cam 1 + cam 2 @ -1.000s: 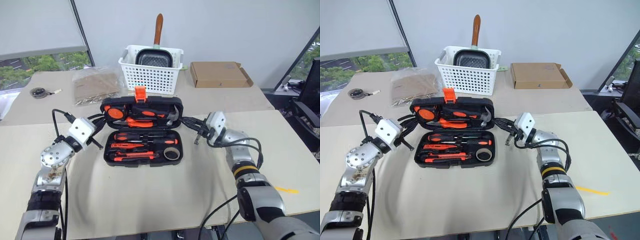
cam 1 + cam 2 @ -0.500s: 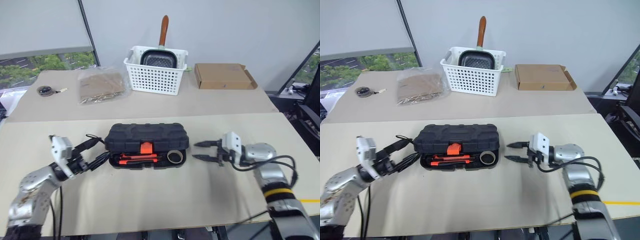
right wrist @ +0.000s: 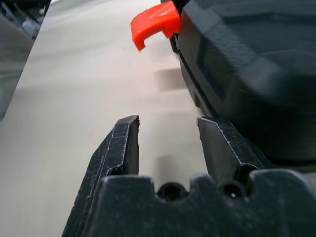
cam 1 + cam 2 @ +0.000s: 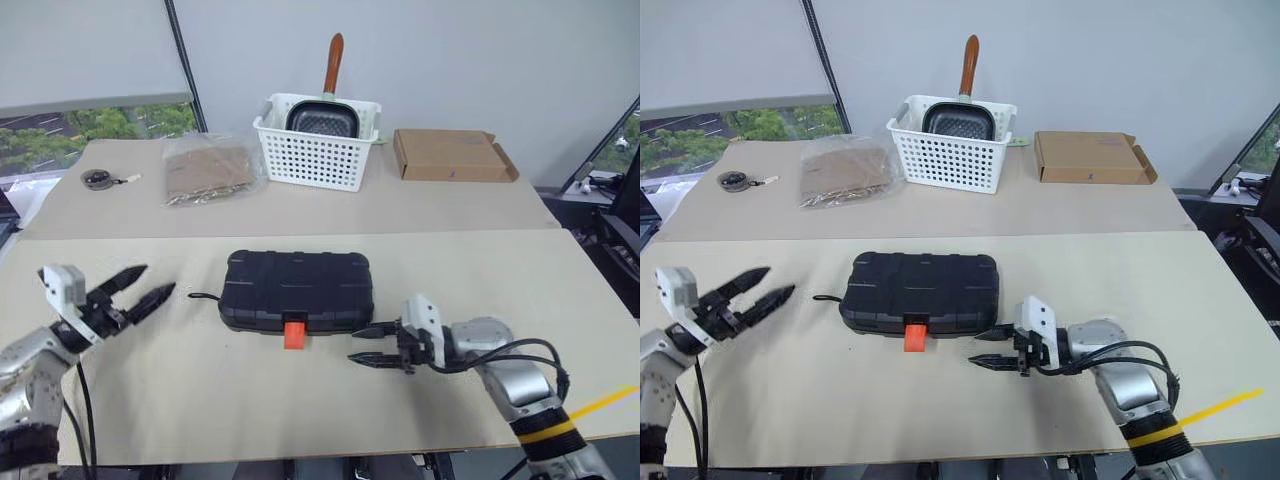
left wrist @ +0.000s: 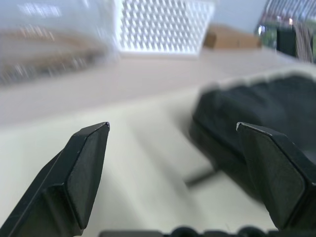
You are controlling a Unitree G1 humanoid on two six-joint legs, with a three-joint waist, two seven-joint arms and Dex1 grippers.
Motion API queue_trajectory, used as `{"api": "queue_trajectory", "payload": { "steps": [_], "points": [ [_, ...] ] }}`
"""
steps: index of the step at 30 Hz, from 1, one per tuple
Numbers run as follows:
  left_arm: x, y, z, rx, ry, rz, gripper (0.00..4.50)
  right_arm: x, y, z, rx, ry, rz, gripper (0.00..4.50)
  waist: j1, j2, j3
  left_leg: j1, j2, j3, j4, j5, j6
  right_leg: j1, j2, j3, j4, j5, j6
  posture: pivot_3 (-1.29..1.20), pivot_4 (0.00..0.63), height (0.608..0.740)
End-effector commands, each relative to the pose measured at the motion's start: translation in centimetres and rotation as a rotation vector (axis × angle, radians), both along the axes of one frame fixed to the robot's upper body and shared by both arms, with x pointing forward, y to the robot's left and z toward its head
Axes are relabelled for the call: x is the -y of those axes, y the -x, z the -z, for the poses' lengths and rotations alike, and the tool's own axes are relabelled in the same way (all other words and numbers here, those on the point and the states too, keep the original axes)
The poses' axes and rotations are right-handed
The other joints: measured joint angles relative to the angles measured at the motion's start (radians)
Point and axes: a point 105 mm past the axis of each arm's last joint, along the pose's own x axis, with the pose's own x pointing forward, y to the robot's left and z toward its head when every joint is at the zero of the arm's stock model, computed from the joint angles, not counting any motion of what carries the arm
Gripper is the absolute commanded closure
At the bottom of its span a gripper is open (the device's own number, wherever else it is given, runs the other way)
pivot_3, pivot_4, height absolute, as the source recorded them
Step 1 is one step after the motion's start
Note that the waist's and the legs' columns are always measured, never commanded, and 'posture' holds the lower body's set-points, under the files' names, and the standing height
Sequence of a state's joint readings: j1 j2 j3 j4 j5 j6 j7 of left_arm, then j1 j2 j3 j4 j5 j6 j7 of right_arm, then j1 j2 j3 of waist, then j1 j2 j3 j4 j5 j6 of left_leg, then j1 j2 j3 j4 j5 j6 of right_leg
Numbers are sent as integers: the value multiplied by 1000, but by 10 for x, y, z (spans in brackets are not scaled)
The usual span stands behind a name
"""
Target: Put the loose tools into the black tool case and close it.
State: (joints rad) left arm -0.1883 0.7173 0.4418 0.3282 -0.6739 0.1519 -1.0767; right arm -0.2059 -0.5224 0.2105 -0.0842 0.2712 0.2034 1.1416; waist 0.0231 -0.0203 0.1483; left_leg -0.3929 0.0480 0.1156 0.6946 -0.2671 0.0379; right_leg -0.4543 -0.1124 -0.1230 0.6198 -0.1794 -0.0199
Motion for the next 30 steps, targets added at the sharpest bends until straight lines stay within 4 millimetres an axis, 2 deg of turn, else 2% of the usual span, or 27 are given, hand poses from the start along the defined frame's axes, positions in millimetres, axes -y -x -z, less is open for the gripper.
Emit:
{"api": "queue_trajectory", "payload": {
  "steps": [1,4,7,8,10,14,16,20,24,27,30],
  "points": [
    [18,-11,-34,104,46,67,92,-1,-25,-10,82,-21,138,2274,-4,-2,-1,0,0,0,0,1,1,0,0,0,0,0,1,0,150,700],
    [46,-24,-56,164,55,152,92,2,-56,-21,159,-48,275,2274,-11,-3,0,-1,0,0,0,4,6,0,1,0,0,1,1,0,150,700],
    [74,-38,-66,200,10,206,92,6,-83,-33,231,-78,400,2274,-13,-4,0,0,0,1,0,5,4,0,1,0,1,2,2,0,150,700],
    [81,-40,-66,204,-6,223,92,7,-89,-36,244,-92,430,2274,-14,-3,0,0,-1,0,0,5,4,0,1,0,2,2,2,0,150,700],
    [113,-57,-65,192,-60,247,92,11,-106,-46,303,-109,526,2274,-14,-4,0,0,-1,1,0,6,3,0,2,2,4,2,2,0,150,700],
    [147,-73,-60,186,-131,259,92,15,-118,-53,348,-98,611,2274,-14,-4,0,0,-1,0,-1,7,1,0,4,2,4,2,1,0,150,700],
    [162,-75,-51,161,-170,277,92,13,-112,-57,339,-98,591,2274,-18,-4,0,-1,-1,1,-1,8,-1,-1,4,2,4,2,1,0,150,700],
    [185,-77,-25,112,-290,273,92,9,-86,-59,272,-77,508,2274,-23,-3,0,-3,-1,1,-1,8,-1,-1,4,3,5,3,0,0,150,700],
    [190,-80,8,31,-404,239,92,0,-60,-55,128,-27,500,2274,-24,-3,0,-5,-2,1,-1,5,5,-1,3,3,3,2,1,0,150,700],
    [189,-79,33,-32,-486,224,92,-21,-40,-52,37,-9,480,2274,-23,-1,-2,-3,-3,0,0,1,10,0,2,3,-2,2,2,0,150,700],
    [190,-80,44,-69,-509,198,92,-32,-36,-48,-1,12,521,2274,-20,1,-5,0,-2,-1,-1,2,8,2,2,2,-2,1,2,0,150,700]
  ]
}}
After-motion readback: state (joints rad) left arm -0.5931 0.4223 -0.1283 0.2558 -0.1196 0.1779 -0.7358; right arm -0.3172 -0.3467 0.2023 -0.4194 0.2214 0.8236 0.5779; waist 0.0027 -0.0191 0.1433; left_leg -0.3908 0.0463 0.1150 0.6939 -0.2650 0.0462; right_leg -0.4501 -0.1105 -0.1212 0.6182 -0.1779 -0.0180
